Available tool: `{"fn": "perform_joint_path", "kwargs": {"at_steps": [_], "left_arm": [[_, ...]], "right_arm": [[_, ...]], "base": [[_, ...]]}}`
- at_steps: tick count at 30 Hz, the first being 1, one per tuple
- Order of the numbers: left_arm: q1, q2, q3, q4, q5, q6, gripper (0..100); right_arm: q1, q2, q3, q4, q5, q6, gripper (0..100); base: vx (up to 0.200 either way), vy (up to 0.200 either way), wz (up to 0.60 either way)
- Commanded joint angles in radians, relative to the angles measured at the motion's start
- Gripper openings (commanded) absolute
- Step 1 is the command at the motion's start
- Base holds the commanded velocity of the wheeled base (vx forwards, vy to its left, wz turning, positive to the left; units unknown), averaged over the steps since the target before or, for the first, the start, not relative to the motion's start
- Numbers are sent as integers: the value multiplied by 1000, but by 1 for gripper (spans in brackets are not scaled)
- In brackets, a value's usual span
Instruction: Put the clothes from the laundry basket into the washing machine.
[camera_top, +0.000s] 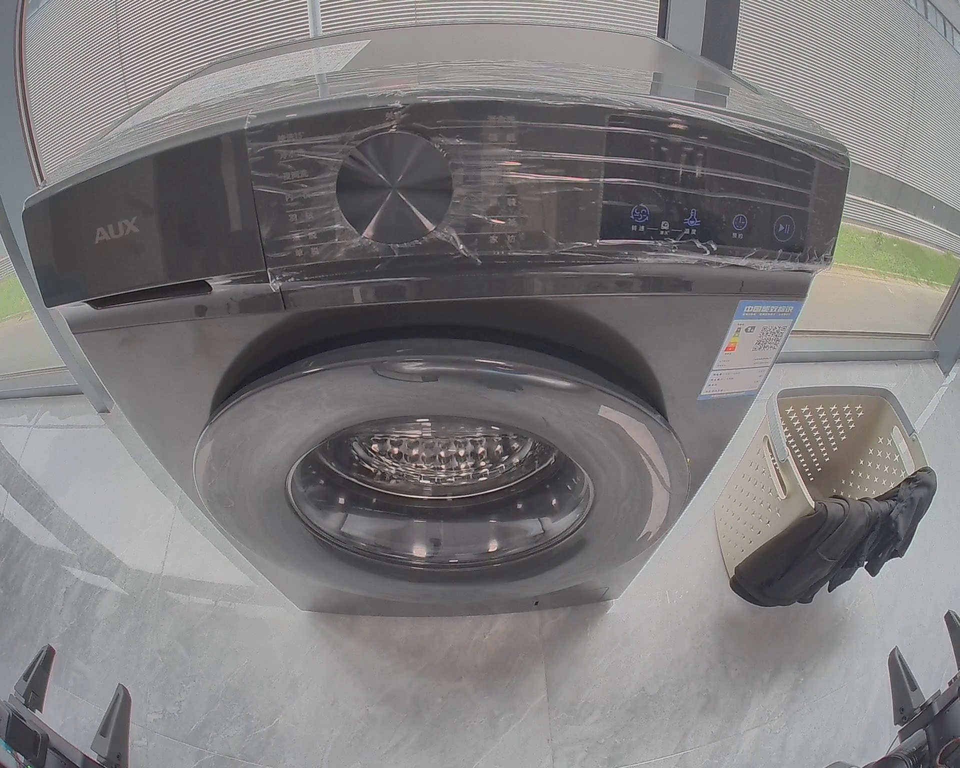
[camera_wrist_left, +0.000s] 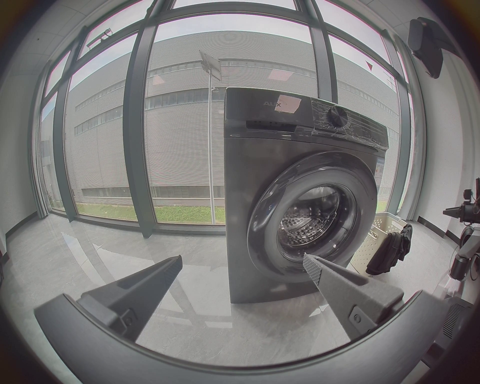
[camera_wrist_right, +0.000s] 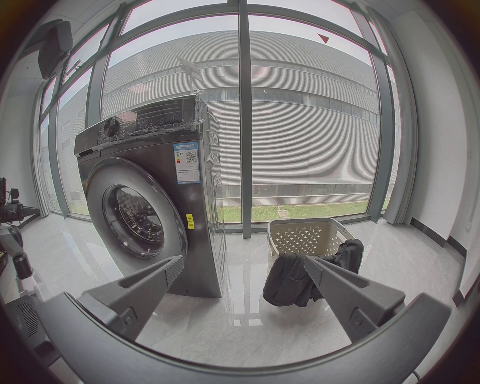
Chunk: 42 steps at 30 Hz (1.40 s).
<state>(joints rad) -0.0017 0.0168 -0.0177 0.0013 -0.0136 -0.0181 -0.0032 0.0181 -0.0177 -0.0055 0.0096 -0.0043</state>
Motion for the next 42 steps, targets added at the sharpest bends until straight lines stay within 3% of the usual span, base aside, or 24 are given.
{"fn": "perform_joint_path", "kwargs": {"at_steps": [1,38,42], "left_arm": [[0,-17,18,0,0,0,100],[0,-17,18,0,0,-3,100],[0,-17,18,0,0,-3,100]], "right_arm": [[0,-15,18,-1,0,0,100],[0,-15,18,-1,1,0,100],[0,-15,18,1,1,0,100]], "base": [[0,0,0],[-16,0,0],[0,200,0]]}}
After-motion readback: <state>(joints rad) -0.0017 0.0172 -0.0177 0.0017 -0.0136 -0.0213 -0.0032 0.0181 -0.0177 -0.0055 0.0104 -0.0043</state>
